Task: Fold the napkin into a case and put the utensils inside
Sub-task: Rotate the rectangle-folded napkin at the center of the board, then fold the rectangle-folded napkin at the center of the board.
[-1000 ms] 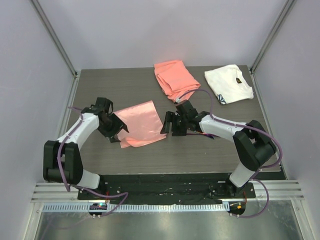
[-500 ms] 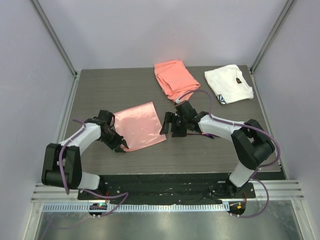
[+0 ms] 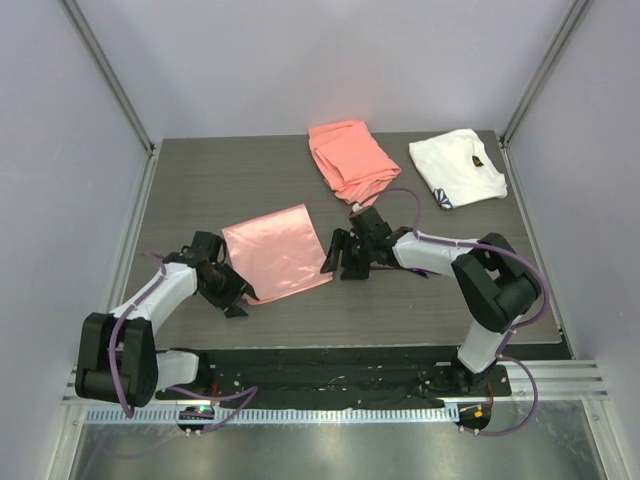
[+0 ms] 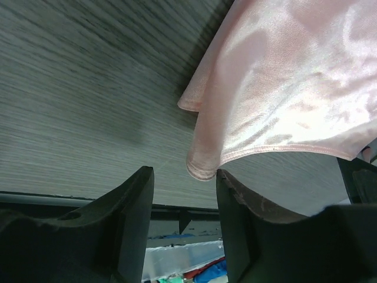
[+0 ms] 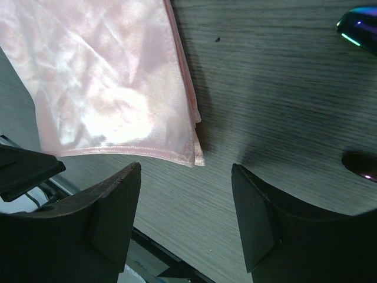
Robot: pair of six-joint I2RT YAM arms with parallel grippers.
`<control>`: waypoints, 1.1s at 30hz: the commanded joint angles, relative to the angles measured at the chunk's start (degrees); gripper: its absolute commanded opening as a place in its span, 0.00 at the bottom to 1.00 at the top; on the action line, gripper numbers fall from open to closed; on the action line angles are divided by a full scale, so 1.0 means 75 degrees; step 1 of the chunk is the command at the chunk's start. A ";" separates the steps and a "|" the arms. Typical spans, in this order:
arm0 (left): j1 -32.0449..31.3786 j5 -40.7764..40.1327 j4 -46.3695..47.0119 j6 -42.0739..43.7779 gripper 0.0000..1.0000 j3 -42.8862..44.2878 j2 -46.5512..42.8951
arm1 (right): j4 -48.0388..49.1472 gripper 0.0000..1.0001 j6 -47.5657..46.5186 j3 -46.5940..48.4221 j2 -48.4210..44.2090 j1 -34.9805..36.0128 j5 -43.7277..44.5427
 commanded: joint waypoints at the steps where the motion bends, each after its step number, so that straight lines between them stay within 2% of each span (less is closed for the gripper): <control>1: -0.0004 -0.0145 0.0357 0.0093 0.48 0.0071 0.0005 | 0.0355 0.66 0.0168 -0.0015 0.0144 0.0001 -0.0135; 4: 0.0019 -0.0602 0.0168 0.0163 0.48 -0.0081 -0.0171 | 0.0332 0.65 0.0168 -0.0027 0.0191 -0.0011 -0.0100; 12: 0.0148 -0.0767 0.0203 0.0187 0.43 -0.0667 -0.0299 | 0.0859 0.59 0.0543 -0.0378 0.0391 0.0001 -0.0112; 22: 0.0206 -0.1131 -0.0207 0.0257 0.41 -0.0597 -0.0756 | 0.0964 0.52 0.0613 -0.0437 0.0625 0.0177 -0.0077; 26: 0.0206 -0.0979 -0.0172 0.0269 0.40 -0.0574 -0.1083 | 0.0953 0.47 0.0637 -0.0495 0.0625 0.0177 -0.0053; 27: 0.0206 -0.0897 -0.0137 0.0304 0.42 -0.0539 -0.1143 | 0.0953 0.47 0.0625 -0.0519 0.0567 0.0165 -0.0019; 28: 0.0206 -0.0757 -0.0137 0.0316 0.49 -0.0492 -0.1213 | 0.0895 0.46 0.0637 -0.0542 0.0520 0.0165 0.0016; 31: 0.0206 -0.0452 -0.0102 0.0351 0.61 -0.0351 -0.1378 | 0.0847 0.43 0.0625 -0.0660 0.0322 0.0177 0.0180; 33: 0.0206 -0.0230 0.0097 0.0223 0.64 -0.0362 -0.1332 | 0.0847 0.43 0.0602 -0.0707 0.0274 0.0165 0.0286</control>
